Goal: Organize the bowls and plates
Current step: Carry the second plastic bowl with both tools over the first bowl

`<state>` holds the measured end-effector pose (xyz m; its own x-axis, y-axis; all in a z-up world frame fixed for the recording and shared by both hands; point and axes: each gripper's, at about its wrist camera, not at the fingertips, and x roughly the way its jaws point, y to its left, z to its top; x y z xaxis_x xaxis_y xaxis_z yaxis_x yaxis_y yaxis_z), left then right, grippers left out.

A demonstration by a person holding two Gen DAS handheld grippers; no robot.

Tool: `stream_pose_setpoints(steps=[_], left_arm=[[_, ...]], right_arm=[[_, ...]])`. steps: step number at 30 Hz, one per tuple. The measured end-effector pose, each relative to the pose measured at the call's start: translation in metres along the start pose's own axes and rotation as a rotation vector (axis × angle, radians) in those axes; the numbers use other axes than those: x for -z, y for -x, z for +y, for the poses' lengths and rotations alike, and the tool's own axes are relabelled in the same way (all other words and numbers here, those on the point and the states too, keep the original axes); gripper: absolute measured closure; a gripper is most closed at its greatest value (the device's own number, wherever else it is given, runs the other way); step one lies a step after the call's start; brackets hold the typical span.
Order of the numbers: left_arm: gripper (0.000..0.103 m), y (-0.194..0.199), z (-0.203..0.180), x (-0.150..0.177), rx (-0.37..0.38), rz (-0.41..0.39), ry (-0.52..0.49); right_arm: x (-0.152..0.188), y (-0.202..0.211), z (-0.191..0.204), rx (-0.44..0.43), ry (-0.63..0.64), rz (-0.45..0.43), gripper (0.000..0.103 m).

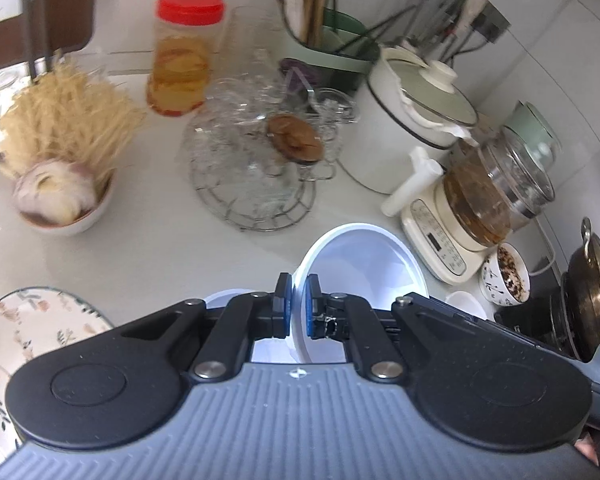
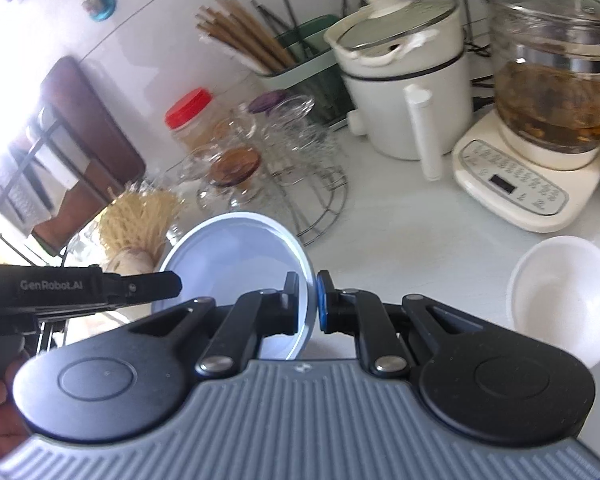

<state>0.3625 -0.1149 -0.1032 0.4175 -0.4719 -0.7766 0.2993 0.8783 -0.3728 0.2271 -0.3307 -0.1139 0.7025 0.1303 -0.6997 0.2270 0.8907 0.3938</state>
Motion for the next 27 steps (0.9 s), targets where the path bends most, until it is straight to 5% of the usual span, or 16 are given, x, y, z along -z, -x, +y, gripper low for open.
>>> stream_pose_setpoints(steps=[15,27], left_arm=[[0.096,0.000,0.049,0.022,-0.094,0.024,0.124],[0.096,-0.027,0.070,0.032,-0.122,0.108,0.156]], right_arm=[[0.012,-0.047,0.027,-0.050,0.068,0.158,0.090],[0.018,-0.071,0.044,0.032,0.176,0.216,0.089]])
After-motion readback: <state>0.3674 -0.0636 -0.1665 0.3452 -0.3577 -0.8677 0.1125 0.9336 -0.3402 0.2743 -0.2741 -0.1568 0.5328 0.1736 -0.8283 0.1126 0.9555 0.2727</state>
